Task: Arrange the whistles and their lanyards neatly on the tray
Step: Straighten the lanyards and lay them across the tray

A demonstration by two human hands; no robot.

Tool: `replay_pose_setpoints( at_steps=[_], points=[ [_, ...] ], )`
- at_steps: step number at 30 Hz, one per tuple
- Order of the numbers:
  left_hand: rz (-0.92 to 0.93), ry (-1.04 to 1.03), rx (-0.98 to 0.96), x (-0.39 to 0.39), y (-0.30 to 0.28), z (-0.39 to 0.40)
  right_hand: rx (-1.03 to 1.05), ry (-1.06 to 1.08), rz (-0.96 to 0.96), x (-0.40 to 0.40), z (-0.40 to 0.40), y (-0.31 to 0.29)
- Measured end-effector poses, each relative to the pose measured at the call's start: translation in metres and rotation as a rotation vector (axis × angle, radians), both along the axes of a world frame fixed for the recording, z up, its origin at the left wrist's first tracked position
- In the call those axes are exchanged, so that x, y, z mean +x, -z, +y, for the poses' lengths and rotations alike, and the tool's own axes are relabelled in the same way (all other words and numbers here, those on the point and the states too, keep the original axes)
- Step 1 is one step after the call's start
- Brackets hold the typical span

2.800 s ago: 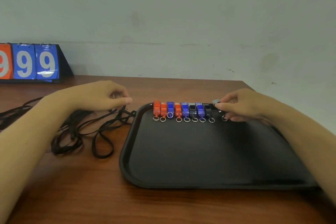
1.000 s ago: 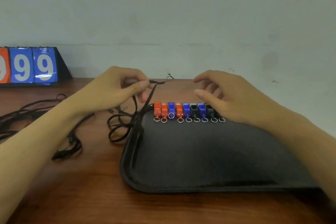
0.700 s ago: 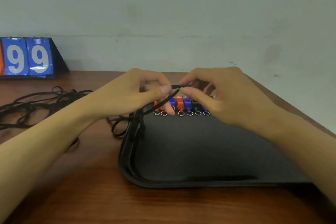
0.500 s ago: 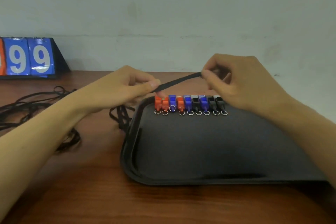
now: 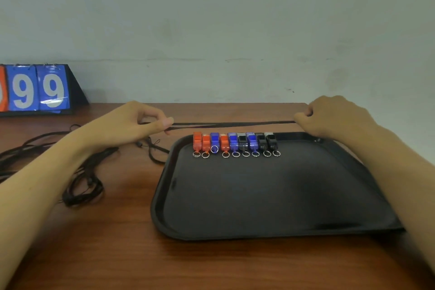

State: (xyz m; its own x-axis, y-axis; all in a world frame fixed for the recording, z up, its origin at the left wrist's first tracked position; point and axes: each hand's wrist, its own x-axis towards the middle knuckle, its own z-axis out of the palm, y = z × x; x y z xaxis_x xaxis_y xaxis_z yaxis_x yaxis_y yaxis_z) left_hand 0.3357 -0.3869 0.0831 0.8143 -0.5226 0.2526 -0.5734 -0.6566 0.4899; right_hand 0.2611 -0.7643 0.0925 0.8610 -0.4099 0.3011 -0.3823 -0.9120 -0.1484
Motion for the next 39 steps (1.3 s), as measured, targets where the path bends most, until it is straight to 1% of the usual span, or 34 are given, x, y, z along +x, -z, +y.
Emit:
replay_pose_setpoints(
  at_steps=[2, 5, 8, 12, 14, 17, 21, 24, 26, 28, 30, 33, 34, 37, 39],
  points=[
    [0.012, 0.036, -0.039, -0.003, 0.0, -0.005, -0.008, 0.037, 0.046, -0.001, -0.004, -0.001],
    [0.02, 0.09, -0.001, -0.006, 0.004, -0.013, -0.026, 0.081, 0.127, -0.003, -0.015, -0.004],
    [0.11, 0.139, 0.019, -0.003, 0.007, -0.01, -0.044, 0.094, 0.247, 0.002, -0.034, -0.001],
    [0.177, 0.143, 0.04, 0.0, 0.005, -0.004, -0.095, 0.088, 0.317, 0.001, -0.045, -0.002],
    [0.195, 0.153, 0.08, 0.002, 0.005, -0.002, -0.101, 0.07, 0.366, -0.005, -0.041, -0.006],
    [0.161, 0.142, 0.187, 0.005, 0.005, -0.001, -0.106, 0.073, 0.452, -0.009, -0.04, -0.007],
    [0.187, 0.137, 0.253, 0.005, 0.005, -0.002, -0.087, 0.106, 0.465, -0.012, -0.037, -0.008],
    [0.174, 0.076, 0.286, 0.005, 0.007, -0.003, -0.062, 0.117, 0.449, -0.011, -0.036, -0.004],
    [0.087, -0.006, 0.272, 0.01, 0.006, 0.001, -0.07, 0.091, 0.4, -0.007, -0.038, -0.001],
    [-0.023, -0.06, 0.288, 0.017, 0.006, 0.009, -0.086, 0.091, 0.307, -0.008, -0.029, -0.002],
    [-0.019, -0.038, 0.319, 0.022, 0.007, 0.015, -0.14, 0.008, 0.308, -0.008, -0.016, -0.003],
    [0.241, 0.061, 0.348, 0.022, 0.007, 0.017, -0.194, -0.25, 0.274, -0.006, 0.005, 0.003],
    [0.285, 0.089, 0.376, 0.022, 0.007, 0.017, -0.212, -0.312, 0.269, -0.005, 0.011, 0.006],
    [0.249, 0.102, 0.431, 0.026, 0.009, 0.019, -0.233, -0.443, 0.249, -0.007, 0.025, 0.01],
    [0.177, 0.066, 0.459, 0.026, 0.008, 0.022, -0.218, -0.498, 0.214, -0.009, 0.03, 0.01]
  ],
)
